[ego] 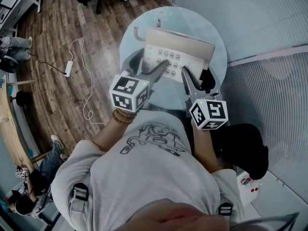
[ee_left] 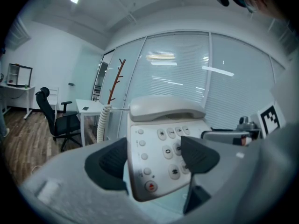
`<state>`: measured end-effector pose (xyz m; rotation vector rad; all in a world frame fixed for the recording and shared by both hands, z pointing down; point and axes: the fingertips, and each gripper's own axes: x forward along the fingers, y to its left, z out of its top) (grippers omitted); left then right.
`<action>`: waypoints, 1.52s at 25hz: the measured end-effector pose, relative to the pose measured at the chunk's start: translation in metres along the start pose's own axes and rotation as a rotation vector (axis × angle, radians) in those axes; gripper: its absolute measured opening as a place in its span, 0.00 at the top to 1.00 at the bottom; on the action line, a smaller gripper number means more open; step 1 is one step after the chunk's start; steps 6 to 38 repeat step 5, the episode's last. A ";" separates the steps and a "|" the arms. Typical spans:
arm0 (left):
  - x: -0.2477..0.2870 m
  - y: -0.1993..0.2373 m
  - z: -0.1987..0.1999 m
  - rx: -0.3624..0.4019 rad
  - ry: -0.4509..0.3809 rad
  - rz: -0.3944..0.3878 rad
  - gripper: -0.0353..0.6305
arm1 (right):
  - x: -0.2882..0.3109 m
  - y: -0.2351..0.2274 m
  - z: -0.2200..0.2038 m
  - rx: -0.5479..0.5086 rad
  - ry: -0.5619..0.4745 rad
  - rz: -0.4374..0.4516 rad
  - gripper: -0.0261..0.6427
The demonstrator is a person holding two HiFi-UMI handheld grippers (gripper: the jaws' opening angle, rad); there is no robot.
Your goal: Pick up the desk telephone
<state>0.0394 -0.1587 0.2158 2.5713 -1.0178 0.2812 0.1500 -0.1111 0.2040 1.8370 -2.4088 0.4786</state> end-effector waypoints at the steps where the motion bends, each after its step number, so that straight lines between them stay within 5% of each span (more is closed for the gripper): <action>1: 0.001 0.001 0.000 0.000 0.000 0.000 0.41 | 0.001 0.000 0.000 0.001 0.000 0.000 0.49; 38: 0.003 0.007 0.000 -0.003 0.003 0.001 0.41 | 0.008 0.001 -0.001 0.003 0.004 0.000 0.49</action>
